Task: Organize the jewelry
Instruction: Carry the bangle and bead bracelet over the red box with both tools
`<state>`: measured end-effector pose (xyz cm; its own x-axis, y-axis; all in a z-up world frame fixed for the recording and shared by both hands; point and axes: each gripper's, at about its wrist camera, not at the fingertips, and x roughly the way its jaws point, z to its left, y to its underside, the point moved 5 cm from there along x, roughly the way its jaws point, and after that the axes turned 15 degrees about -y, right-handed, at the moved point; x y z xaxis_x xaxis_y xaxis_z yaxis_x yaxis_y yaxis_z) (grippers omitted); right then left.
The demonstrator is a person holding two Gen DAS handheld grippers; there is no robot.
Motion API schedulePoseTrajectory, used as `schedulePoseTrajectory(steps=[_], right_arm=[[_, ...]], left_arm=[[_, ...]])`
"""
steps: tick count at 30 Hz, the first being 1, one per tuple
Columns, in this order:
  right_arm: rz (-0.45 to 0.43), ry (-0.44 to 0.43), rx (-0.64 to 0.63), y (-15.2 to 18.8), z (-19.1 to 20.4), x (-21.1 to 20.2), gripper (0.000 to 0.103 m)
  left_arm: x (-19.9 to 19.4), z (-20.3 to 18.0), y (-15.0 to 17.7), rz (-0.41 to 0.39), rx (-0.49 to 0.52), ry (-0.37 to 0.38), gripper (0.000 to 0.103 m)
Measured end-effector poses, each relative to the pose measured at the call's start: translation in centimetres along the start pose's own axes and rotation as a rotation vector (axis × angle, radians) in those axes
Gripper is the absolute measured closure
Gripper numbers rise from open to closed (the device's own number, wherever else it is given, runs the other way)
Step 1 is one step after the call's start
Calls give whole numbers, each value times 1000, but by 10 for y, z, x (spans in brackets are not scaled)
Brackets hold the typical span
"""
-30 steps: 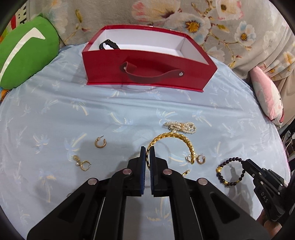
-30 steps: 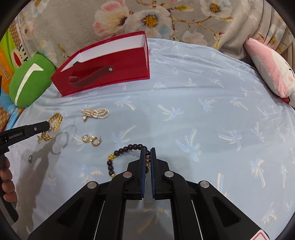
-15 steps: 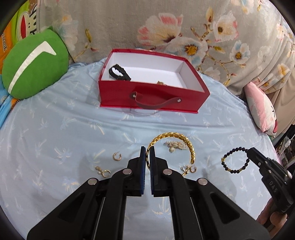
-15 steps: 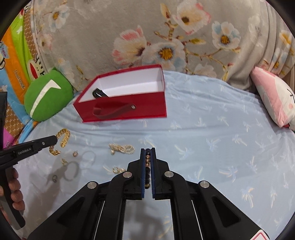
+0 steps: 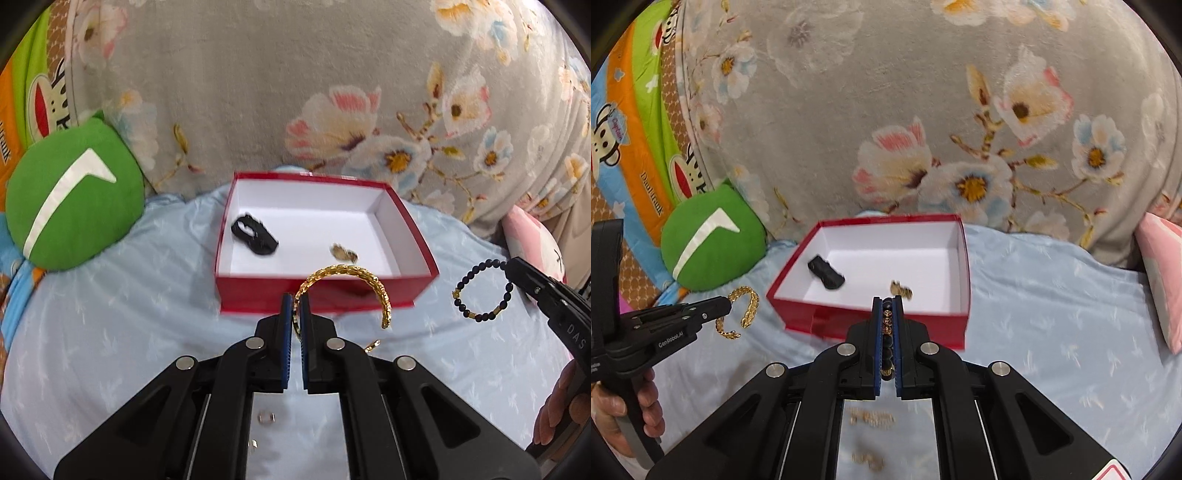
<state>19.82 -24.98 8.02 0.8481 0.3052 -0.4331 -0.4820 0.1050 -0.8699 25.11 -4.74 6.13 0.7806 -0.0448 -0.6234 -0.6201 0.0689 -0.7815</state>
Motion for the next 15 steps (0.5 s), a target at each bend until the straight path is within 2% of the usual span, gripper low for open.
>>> schedulePoseTrajectory(steps=[8, 15], right_arm=[[23, -30, 39, -61, -34, 84, 99], [75, -22, 92, -85, -71, 160, 99]], left_arm=[[67, -15, -75, -37, 20, -21, 100], [147, -32, -108, 15, 44, -24, 100]])
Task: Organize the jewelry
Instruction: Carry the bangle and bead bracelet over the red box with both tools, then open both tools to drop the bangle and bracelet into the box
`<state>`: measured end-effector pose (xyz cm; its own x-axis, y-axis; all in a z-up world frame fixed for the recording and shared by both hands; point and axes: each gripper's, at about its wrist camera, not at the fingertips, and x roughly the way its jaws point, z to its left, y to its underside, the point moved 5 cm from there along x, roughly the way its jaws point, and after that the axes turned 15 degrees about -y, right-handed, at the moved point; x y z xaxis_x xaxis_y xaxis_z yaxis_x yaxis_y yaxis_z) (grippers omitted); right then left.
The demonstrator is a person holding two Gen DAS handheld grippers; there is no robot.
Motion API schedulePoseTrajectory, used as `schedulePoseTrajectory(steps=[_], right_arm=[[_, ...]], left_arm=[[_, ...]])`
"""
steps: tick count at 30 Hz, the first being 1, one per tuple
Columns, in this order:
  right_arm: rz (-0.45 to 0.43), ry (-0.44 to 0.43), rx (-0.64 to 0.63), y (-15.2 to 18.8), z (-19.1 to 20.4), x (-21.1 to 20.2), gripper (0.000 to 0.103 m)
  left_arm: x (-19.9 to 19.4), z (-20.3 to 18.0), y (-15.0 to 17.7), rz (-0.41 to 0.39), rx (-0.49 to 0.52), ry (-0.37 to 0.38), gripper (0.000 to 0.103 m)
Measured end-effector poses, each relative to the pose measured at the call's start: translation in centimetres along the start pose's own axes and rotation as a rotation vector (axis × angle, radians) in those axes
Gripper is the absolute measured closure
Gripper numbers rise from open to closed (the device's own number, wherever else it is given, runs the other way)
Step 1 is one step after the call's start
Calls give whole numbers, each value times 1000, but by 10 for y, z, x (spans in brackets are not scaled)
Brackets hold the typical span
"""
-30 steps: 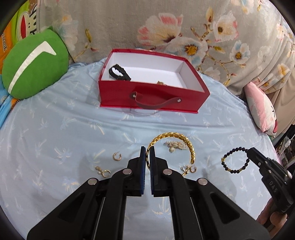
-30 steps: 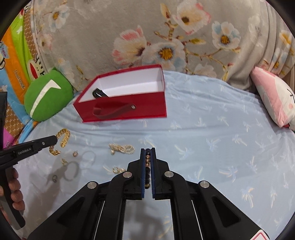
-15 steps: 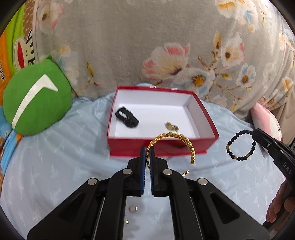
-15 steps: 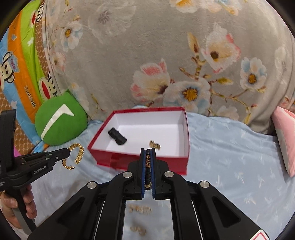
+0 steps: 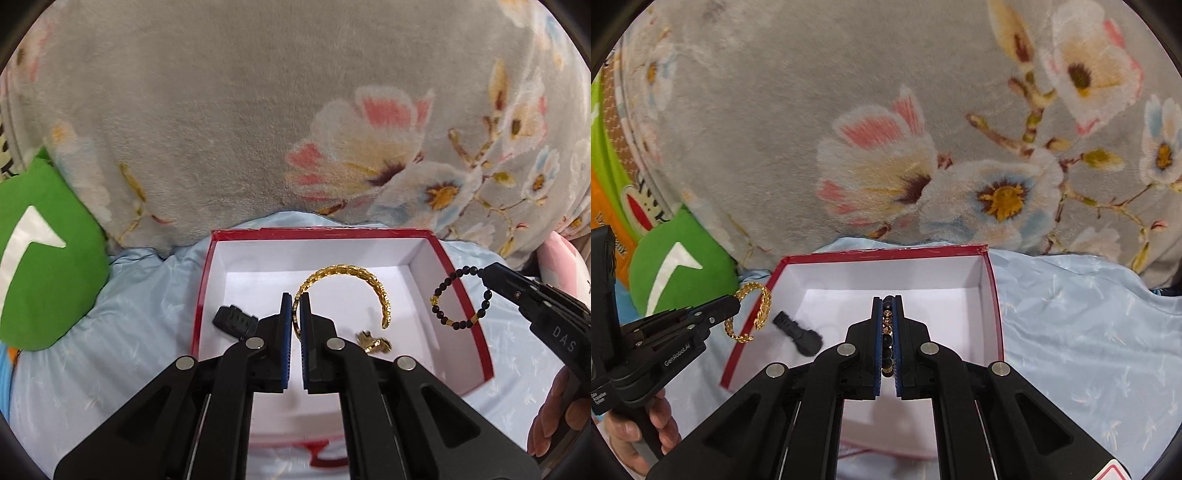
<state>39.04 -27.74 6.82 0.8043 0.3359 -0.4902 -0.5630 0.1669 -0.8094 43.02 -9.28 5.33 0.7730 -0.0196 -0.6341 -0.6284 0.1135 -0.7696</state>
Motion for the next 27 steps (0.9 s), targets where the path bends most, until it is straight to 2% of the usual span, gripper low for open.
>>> schedulePoseTrajectory(steps=[7, 12, 20, 21, 22, 23, 25, 27], right_arm=[[67, 36, 17, -3, -33, 55, 99], [103, 64, 11, 2, -42, 78, 99], [144, 93, -4, 7, -50, 99, 98], [136, 103, -10, 7, -50, 98, 93], [133, 117, -17, 7, -51, 97, 89], [125, 130, -29, 6, -50, 95, 80], [91, 158, -45, 4, -49, 85, 67], [50, 174, -75, 2, -42, 69, 63]], left_arm=[[62, -11, -9, 57, 40, -42, 100], [87, -16, -9, 79, 49, -78, 100], [110, -22, -10, 115, 39, -89, 96], [110, -22, -10, 104, 35, -98, 93], [110, -21, -11, 89, 29, -113, 75], [109, -19, -13, 81, 20, -125, 53], [101, -12, -17, 46, -8, -145, 46], [86, -3, -21, 27, -36, -134, 46]])
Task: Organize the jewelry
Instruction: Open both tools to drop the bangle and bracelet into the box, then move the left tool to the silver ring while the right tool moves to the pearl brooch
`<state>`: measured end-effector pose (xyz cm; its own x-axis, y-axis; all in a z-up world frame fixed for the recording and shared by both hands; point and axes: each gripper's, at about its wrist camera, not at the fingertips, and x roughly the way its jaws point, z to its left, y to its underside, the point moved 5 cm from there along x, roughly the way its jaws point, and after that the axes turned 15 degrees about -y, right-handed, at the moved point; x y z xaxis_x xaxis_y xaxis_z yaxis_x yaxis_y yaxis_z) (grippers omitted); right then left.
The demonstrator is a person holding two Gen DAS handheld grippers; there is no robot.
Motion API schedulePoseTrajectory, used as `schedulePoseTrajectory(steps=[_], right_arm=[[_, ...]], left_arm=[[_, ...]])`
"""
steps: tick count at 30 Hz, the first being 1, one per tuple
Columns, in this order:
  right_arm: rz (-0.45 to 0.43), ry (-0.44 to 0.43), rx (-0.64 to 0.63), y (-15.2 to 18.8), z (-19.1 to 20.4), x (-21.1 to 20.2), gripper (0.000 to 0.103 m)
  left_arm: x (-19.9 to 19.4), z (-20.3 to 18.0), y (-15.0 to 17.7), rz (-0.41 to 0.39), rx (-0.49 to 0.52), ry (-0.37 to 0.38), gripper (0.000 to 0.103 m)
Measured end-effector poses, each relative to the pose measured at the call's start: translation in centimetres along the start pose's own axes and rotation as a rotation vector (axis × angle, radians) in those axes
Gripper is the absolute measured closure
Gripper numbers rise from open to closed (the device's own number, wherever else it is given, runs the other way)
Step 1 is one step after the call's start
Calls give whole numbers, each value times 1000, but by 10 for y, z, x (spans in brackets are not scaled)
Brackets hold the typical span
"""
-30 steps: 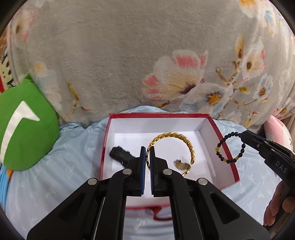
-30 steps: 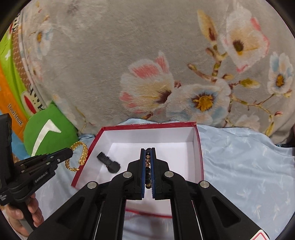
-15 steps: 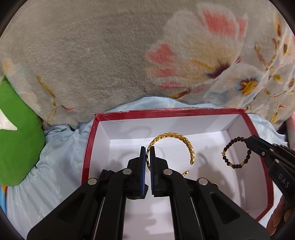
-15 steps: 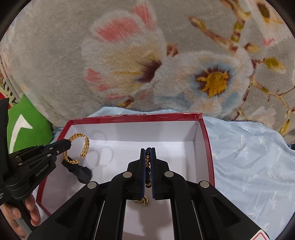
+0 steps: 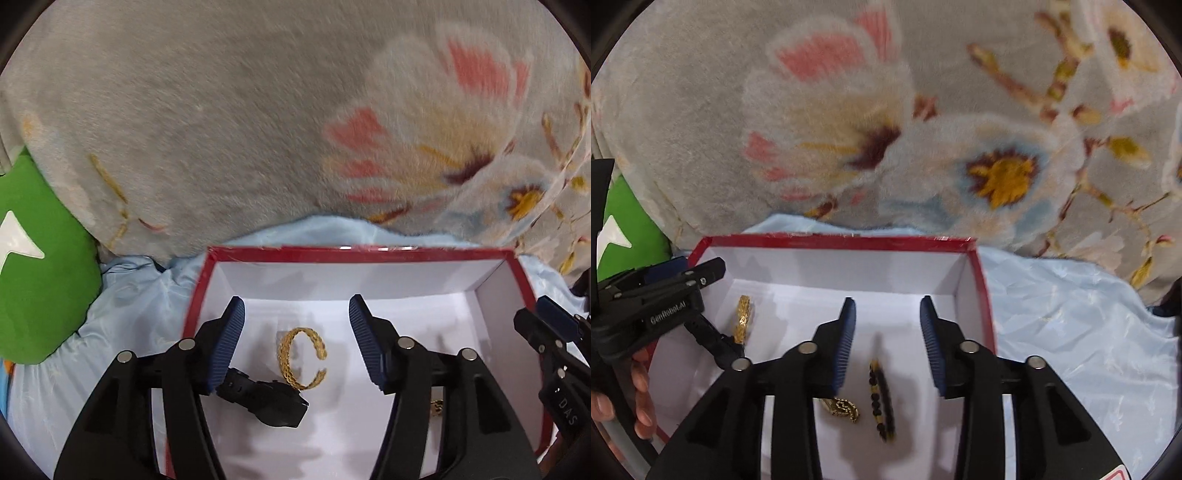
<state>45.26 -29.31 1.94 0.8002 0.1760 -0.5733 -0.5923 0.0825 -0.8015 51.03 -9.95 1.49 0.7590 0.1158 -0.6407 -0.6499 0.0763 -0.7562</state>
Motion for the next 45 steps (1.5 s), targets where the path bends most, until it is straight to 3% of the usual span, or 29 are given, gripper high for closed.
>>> schedulePoseTrajectory(steps=[6, 8, 15, 20, 25, 30, 37, 45], right_arm=[[-88, -38, -13, 12, 15, -69, 56], [-107, -53, -21, 25, 23, -99, 53], [-130, -44, -59, 90, 52, -188, 49], [-81, -14, -94, 151, 78, -227, 48], [0, -35, -74, 208, 97, -241, 48], [65, -69, -12, 249, 105, -240, 48], [127, -67, -5, 275, 112, -222, 48], [166, -81, -8, 289, 119, -211, 48]], left_arm=[[-65, 46, 8, -51, -57, 28, 40], [-88, 61, 20, -58, -66, 42, 30], [-155, 116, 96, -26, -55, 10, 29], [-186, 143, 162, 23, -46, -12, 29], [-201, 160, 229, 104, -46, -26, 29], [-206, 157, 275, 166, -33, -28, 29], [-208, 145, 324, 244, -4, 0, 29], [-197, 143, 346, 297, -27, 1, 29]])
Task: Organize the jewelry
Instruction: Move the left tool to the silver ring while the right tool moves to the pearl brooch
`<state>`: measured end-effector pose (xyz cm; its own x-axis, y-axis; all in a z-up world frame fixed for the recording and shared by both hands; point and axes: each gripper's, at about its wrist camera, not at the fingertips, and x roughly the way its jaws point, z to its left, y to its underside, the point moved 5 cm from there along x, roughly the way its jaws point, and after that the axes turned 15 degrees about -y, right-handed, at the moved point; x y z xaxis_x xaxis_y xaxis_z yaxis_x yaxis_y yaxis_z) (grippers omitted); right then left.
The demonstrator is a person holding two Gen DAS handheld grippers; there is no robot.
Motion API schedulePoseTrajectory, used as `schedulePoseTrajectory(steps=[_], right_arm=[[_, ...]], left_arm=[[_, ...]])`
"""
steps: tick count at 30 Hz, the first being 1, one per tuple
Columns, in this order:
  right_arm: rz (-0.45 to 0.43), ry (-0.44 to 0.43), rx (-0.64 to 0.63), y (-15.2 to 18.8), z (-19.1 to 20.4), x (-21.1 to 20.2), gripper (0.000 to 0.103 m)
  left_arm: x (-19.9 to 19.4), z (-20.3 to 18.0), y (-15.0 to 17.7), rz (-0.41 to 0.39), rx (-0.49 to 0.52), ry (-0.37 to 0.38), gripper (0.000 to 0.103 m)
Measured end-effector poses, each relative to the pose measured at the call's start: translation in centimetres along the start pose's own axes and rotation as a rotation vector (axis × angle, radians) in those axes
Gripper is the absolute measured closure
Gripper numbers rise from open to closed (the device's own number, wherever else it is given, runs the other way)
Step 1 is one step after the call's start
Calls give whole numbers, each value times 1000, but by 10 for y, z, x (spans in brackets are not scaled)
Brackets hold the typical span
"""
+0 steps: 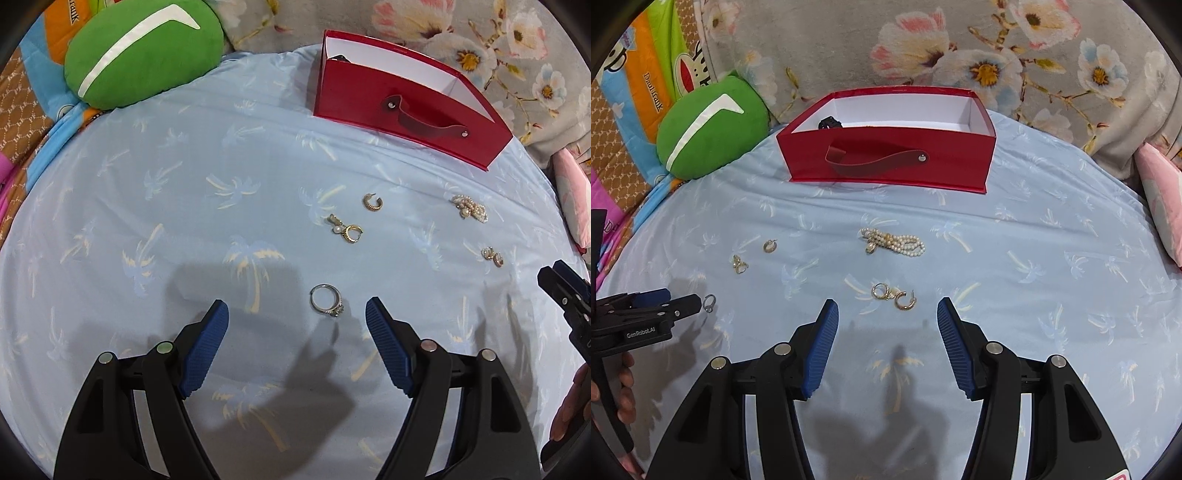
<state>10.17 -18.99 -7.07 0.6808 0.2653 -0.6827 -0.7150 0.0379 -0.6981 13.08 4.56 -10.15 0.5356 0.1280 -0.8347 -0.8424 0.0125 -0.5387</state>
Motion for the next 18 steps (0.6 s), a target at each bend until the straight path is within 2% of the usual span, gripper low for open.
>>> schedulePoseTrajectory(steps=[3, 8, 13, 14, 17, 18], right_arm=[[4, -7, 14, 0, -2, 3, 48], [6, -18, 35, -3, -8, 9, 48], [14, -6, 24, -12, -15, 23, 48], [17, -7, 22, -15, -17, 27, 48], [29, -20, 10, -27, -21, 43, 48], [33, -19, 2, -31, -22, 48, 48]], left_arm=[[2, -6, 0, -8, 20, -7, 29], [13, -15, 3, 11, 38, -5, 39], [15, -21, 0, -27, 61, -53, 42], [15, -21, 0, -31, 64, -62, 44], [16, -22, -2, -47, 75, -80, 66], [15, -22, -3, -48, 73, -77, 70]])
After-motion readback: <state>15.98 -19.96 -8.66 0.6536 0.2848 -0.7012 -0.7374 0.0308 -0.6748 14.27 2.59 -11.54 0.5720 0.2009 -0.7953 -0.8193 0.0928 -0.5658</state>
